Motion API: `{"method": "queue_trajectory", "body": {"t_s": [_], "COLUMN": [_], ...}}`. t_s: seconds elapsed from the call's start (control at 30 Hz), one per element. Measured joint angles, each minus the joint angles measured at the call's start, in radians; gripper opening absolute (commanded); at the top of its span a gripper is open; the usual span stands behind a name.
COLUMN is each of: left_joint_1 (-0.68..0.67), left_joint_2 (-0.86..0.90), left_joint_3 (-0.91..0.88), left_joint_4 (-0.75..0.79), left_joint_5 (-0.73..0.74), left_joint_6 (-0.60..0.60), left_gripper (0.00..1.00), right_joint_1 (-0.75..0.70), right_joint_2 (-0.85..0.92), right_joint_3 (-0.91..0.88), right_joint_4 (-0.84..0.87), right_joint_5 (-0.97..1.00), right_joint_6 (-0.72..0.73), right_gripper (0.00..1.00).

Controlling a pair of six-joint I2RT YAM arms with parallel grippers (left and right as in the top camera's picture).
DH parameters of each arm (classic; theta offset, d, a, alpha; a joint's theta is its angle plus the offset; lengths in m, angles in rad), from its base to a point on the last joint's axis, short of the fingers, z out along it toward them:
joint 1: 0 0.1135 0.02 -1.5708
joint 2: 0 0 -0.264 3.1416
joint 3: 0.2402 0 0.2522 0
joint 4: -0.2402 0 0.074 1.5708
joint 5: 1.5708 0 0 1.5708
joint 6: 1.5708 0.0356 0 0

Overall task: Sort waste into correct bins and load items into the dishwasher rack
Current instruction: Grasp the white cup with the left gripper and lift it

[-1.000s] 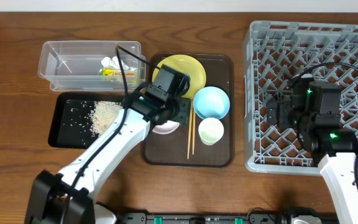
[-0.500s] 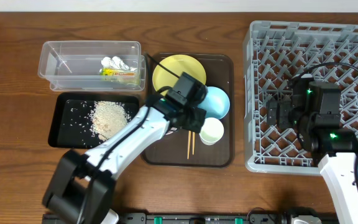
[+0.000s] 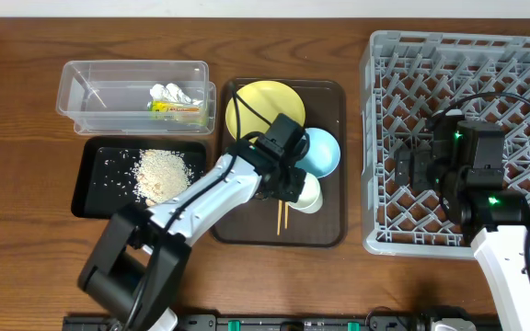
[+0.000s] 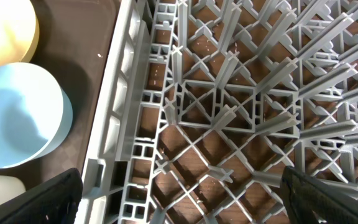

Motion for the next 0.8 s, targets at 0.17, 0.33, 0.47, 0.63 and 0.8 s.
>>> {"method": "queue_trajectory", "body": {"t_s": [0.17, 0.33, 0.47, 0.63, 0.8], "left_joint_1": [0.089, 0.271, 0.396, 0.442, 0.42], "left_joint_2": [-0.109, -0.181, -0.154, -0.081, -0.011], "left_joint_3": [0.0, 0.004, 0.004, 0.004, 0.004], "left_joint_4": [0.012, 0.183, 0.364, 0.549, 0.612], "left_joint_5": [0.061, 0.271, 0.498, 0.763, 0.954], "left_joint_6": [-0.009, -0.088, -0.2, -0.36, -0.486], "left_gripper": [0.06, 0.06, 0.06, 0.06, 0.06], "right_joint_1": [0.0, 0.0, 0.0, 0.0, 0.002], "right_joint_2": [0.0, 0.001, 0.03, 0.109, 0.201], "right_joint_3": [0.0, 0.0, 0.002, 0.002, 0.002], "right_joint_4": [0.051, 0.139, 0.196, 0.232, 0.295], "right_joint_5": [-0.002, -0.101, -0.319, -0.603, -0.867], "right_joint_6": [0.0, -0.002, -0.03, -0.096, -0.172], "right_gripper": [0.99, 0.99, 0.99, 1.0, 0.99]}}
